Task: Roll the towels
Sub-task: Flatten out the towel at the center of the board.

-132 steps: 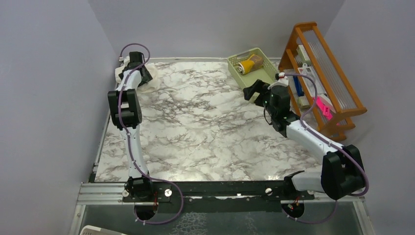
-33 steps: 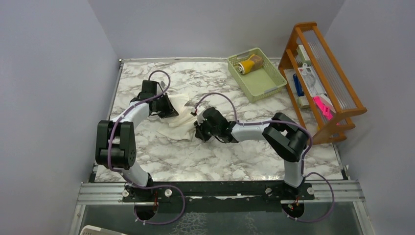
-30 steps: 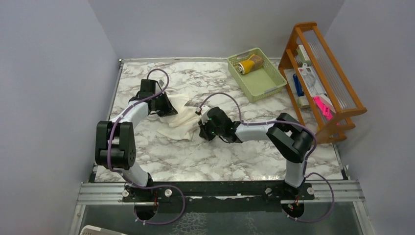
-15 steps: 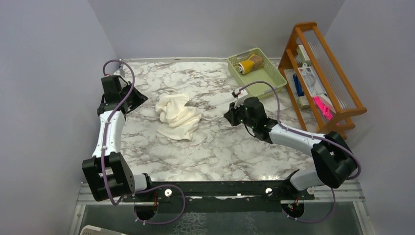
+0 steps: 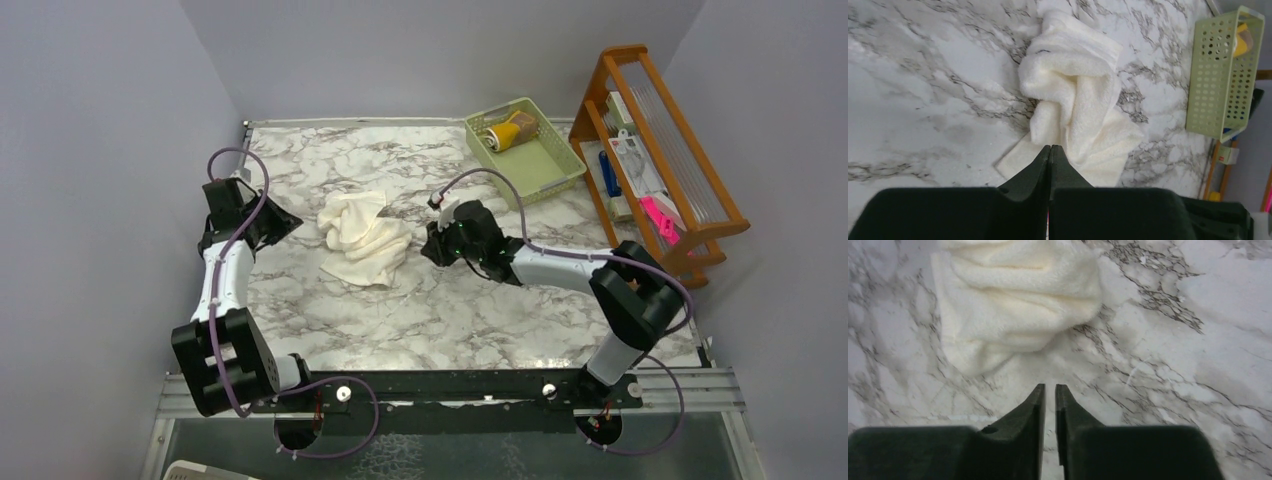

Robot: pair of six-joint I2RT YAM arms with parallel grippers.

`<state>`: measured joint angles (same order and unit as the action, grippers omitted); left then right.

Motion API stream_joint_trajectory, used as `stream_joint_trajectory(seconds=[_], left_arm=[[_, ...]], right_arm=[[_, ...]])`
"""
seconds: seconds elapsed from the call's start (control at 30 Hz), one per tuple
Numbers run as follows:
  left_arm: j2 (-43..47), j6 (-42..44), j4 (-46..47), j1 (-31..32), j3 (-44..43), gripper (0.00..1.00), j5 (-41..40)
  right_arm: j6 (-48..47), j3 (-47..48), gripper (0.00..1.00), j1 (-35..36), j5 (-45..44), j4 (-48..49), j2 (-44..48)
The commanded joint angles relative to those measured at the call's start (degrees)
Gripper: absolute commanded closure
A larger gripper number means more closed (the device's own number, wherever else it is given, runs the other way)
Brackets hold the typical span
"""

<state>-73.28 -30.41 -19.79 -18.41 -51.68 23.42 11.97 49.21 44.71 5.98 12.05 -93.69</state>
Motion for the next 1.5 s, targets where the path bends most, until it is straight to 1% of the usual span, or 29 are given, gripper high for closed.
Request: stream_joint_trajectory(seconds=[0.0,0.07,0.13,0.2,0.37,0.6,0.73,0.93,1.03,1.1,1.17,1.27,1.4,1.47], left_arm=[[-2.89,-1.81,8.08,2.91,1.65,0.95,15.98],[-5.15,0.95,6.63,7.11,0.17,0.79,15.70],[-6.87,2.32,5.29,11.22,-0.63,0.68,13.52],[-8.18,2.28,5.14,13.61,-0.37,0.62,12.14],[-10.98,1.09,4.67,14.34,0.12,0.60,11.04],[-14.06,-0.71,4.67,15.65,0.65,0.60,7.11],[-15.12,-1.55,4.38,17.21,0.91,0.60,2.41],[-19.79,-3.40,4.87,22.51,-0.11,0.59,-8.97],[-23.61,-4.33,5.06,23.39,-1.02,0.58,-11.21],[-23.82,-5.01,5.31,23.39,-1.14,0.58,-12.98],[-23.22,-5.38,5.16,23.16,-1.35,0.58,-15.30],[-19.63,-5.66,4.28,21.67,-2.01,0.54,-16.82],[-16.67,-4.25,1.28,17.23,-2.90,0.49,-14.55],[-15.55,-4.29,0.51,14.14,-1.31,0.48,-11.97]], right_arm=[[1.35,7.97,0.65,3.07,7.07,1.31,-6.93],[1.67,11.14,0.53,5.78,6.81,0.41,-10.19],[2.54,13.09,0.49,7.88,7.20,0.23,-12.98],[3.58,14.05,0.47,9.36,7.62,0.63,-14.71],[4.16,15.57,0.46,11.83,7.21,-0.07,-18.08],[5.14,15.89,0.46,12.68,8.57,0.53,-21.91],[5.12,16.09,0.46,12.68,8.80,0.65,-22.97],[4.06,16.80,0.46,12.72,7.36,-0.40,-24.77],[3.60,17.10,0.46,12.68,6.37,-3.32,-25.22],[3.96,15.51,0.44,12.32,6.07,-3.79,-24.46],[5.21,12.07,0.44,10.65,7.18,-3.56,-23.16],[6.97,7.23,0.44,6.18,10.98,-2.39,-20.36],[7.62,2.86,0.44,-0.29,16.27,-2.90,-17.41],[8.39,1.06,0.44,-4.07,20.81,-2.90,-16.80]])
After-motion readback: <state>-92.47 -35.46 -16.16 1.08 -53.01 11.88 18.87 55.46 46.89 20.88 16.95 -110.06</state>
